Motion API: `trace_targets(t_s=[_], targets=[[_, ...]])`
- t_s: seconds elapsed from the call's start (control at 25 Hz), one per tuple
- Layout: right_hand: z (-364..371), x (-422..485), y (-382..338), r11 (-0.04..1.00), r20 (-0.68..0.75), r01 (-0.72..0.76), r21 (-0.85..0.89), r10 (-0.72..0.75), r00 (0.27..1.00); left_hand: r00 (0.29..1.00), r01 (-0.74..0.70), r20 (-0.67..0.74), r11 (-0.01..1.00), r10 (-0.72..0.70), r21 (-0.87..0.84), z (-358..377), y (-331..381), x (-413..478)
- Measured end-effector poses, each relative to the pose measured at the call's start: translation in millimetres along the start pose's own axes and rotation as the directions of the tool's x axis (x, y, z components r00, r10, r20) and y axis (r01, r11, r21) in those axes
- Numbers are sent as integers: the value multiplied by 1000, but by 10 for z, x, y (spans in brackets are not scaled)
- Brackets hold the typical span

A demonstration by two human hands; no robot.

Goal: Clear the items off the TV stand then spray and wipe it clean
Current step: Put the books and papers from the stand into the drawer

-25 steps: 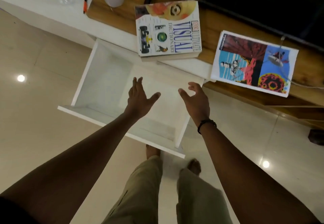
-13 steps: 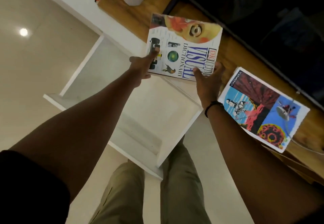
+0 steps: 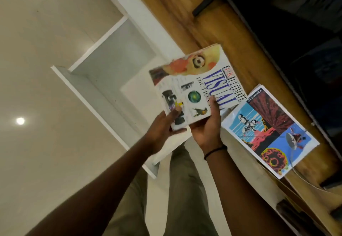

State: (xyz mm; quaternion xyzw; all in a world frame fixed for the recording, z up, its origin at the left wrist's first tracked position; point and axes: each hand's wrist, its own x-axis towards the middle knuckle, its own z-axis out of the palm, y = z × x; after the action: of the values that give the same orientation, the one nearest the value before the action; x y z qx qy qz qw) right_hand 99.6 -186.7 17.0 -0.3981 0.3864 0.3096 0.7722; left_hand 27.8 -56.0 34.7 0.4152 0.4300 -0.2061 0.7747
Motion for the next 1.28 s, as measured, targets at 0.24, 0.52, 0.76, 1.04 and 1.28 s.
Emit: trace_targets(t_s=[0.24, 0.52, 0.76, 1.04, 1.28], targets=[[-190, -297, 781, 992, 36, -126, -28, 126, 991, 988, 81, -112, 977, -104, -196, -588, -636, -627], [-86, -154, 1356, 959, -255, -280, 39, 281, 925, 954, 39, -290, 989, -80, -145, -994, -708, -724], [5, -109, 1225, 956, -309, -102, -276, 12, 951, 946, 228, -221, 971, -238, -71, -1375, -624, -747], [231, -331, 1273, -138, 414, 399, -907, -470, 779, 956, 221, -121, 927, -268, -304, -1592, 287, -222], [-210, -121, 1242, -502, 813, 644, -577, -273, 515, 805, 375, -431, 912, -408, -164, -1262, 48, 241]])
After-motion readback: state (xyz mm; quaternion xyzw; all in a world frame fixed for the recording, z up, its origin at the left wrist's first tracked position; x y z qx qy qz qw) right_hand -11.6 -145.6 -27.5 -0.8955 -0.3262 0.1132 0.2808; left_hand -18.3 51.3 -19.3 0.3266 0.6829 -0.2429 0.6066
